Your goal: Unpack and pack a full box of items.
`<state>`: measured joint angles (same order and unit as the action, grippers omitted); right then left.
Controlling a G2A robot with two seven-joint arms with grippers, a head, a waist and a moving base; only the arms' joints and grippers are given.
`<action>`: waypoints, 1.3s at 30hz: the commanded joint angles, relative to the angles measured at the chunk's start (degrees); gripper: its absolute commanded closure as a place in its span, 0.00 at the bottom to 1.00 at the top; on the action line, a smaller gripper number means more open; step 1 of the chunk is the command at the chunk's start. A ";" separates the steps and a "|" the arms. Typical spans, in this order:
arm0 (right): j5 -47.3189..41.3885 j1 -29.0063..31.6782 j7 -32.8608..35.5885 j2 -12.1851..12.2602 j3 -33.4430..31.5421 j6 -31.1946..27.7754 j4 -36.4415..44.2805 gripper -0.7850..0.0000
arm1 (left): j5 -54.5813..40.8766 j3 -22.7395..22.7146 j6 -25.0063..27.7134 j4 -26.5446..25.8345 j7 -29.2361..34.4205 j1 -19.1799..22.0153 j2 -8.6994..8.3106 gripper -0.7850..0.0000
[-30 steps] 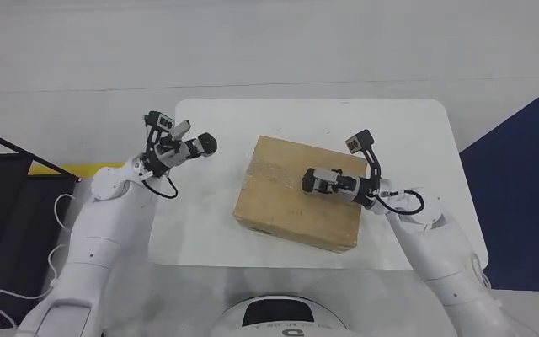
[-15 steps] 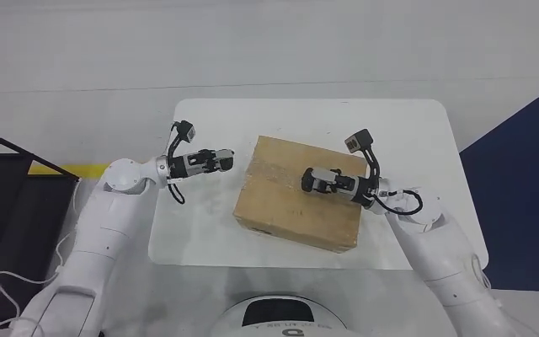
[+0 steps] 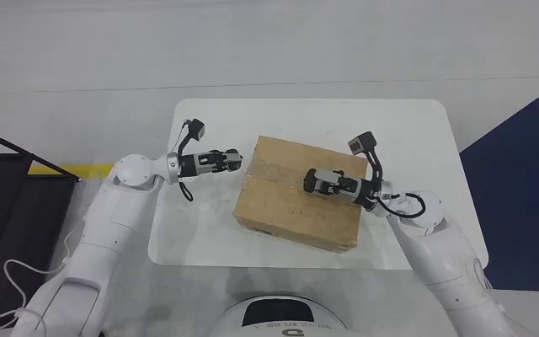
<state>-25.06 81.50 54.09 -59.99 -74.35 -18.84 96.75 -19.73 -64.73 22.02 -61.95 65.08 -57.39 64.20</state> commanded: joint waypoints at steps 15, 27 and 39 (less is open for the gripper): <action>0.61 -0.41 -0.93 -0.01 0.04 0.87 0.41 0.00 | 1.64 -2.38 2.46 -1.13 1.08 -2.64 -1.26 1.00; 0.91 -0.65 -0.97 -0.03 0.25 1.14 0.43 0.00 | 7.31 -0.87 2.97 -2.56 -3.41 -2.92 -1.29 1.00; 5.83 2.71 -5.38 0.70 -3.12 8.79 2.87 0.00 | 8.38 0.60 3.09 -2.29 -4.70 -2.24 -1.07 1.00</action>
<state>-19.23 83.92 48.54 -59.35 -77.23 -10.17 99.27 -11.29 -64.20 25.10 -64.29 60.40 -59.69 63.13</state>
